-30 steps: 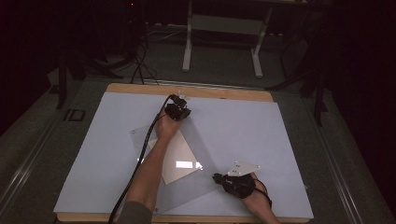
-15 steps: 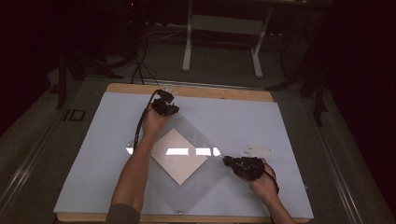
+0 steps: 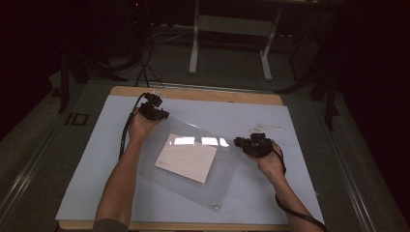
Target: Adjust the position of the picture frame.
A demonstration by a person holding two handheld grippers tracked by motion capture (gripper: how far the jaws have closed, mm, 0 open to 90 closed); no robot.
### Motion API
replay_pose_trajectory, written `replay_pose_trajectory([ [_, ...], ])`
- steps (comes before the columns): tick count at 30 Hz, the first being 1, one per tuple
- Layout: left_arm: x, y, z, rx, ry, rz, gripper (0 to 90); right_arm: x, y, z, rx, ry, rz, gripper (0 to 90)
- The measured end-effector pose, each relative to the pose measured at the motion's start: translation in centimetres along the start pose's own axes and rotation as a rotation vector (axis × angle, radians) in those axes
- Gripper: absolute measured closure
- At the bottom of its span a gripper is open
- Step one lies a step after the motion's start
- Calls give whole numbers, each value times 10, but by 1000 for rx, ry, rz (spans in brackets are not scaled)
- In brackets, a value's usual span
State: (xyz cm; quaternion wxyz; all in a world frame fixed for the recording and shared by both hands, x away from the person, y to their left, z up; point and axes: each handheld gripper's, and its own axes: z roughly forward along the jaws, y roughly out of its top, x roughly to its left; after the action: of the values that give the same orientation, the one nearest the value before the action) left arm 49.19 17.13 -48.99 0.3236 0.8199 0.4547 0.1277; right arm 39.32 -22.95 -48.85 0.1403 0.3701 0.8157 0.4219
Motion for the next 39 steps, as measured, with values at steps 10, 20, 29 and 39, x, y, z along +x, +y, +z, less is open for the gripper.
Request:
replay_pose_trajectory([
  [10, -2, -17, -8, 52, -17, 25, 842, -44, 25, 36, 72, -25, 70, 820],
  [20, -9, -33, -8, 82, -24, 23, 839, -62, 24, 59, 140, -18, 137, 821],
  [29, -8, -39, -4, 86, -15, -2, 839, -60, 17, 68, 147, -22, 148, 823],
  [39, -8, -42, -4, 61, -16, -19, 834, -55, 14, 65, 141, -46, 132, 828],
])
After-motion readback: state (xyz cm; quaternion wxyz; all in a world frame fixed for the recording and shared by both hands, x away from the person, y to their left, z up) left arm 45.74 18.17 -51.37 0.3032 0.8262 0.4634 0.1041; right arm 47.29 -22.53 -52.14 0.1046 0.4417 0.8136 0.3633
